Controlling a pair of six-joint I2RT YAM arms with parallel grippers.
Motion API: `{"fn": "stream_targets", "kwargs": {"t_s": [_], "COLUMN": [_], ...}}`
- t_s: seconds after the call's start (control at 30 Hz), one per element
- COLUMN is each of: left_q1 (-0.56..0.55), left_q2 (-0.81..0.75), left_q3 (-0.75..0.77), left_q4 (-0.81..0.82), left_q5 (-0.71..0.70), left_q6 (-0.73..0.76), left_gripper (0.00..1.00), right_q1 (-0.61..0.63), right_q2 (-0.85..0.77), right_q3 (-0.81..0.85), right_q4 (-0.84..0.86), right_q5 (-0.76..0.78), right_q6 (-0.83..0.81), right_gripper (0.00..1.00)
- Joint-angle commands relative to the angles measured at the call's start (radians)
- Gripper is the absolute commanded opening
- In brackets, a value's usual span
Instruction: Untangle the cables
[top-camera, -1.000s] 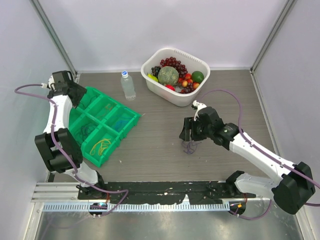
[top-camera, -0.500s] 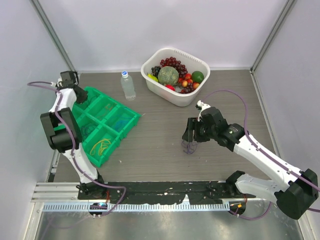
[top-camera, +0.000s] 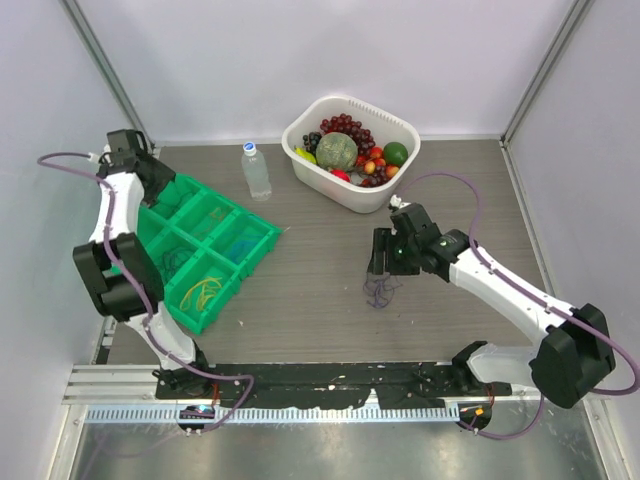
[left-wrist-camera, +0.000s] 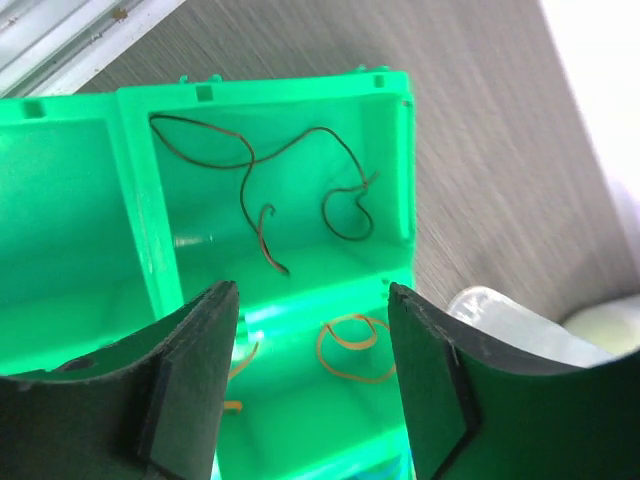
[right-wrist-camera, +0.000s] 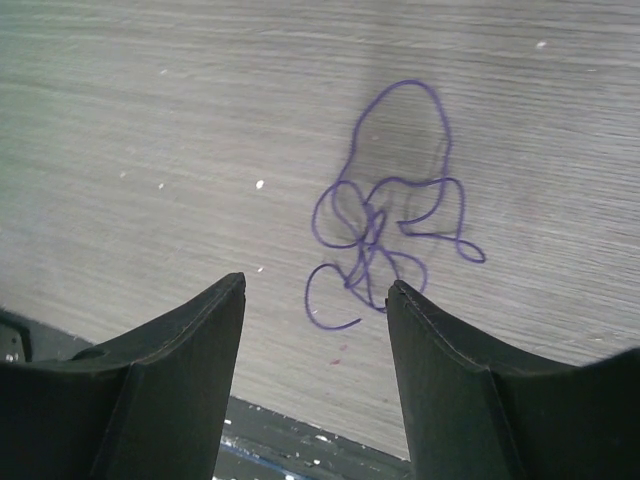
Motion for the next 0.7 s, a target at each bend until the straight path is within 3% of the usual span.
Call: {"fn": "stream_targets", "kwargs": {"t_s": [0.0, 0.23, 0.43, 0.67], "left_q1": [-0.025, -0.165, -0.504, -0.938], "left_q2": [-0.21, -0.471, -0.73, -0.927], "left_q3": [-0.062, -0.292, -0.503, -0.675], "left_q4": [-0.01, -0.003, 0.036, 0.094], "left_q5": [0.036, 0.105, 0.128, 0.139], "left_q6": [0.012, 0.009, -0.126, -0.263], "left_gripper": [0.66, 0.66, 0.52, 0.52], "right_q1": [-0.051, -0.174, -0.208, -0.223], "right_q2": [0.028, 0.095, 0.1, 0.166], "right_q3": [0.012, -0.031, -0.096, -0.105], "right_q4": [-0.01, -0.035, 0.001, 0.135], "right_q5": [0.094, 0.002, 0.024, -0.04], "right_q6": [0.037, 0.021, -0.043, -0.101], "right_gripper": [0.64, 0.64, 0.64, 0.62]}}
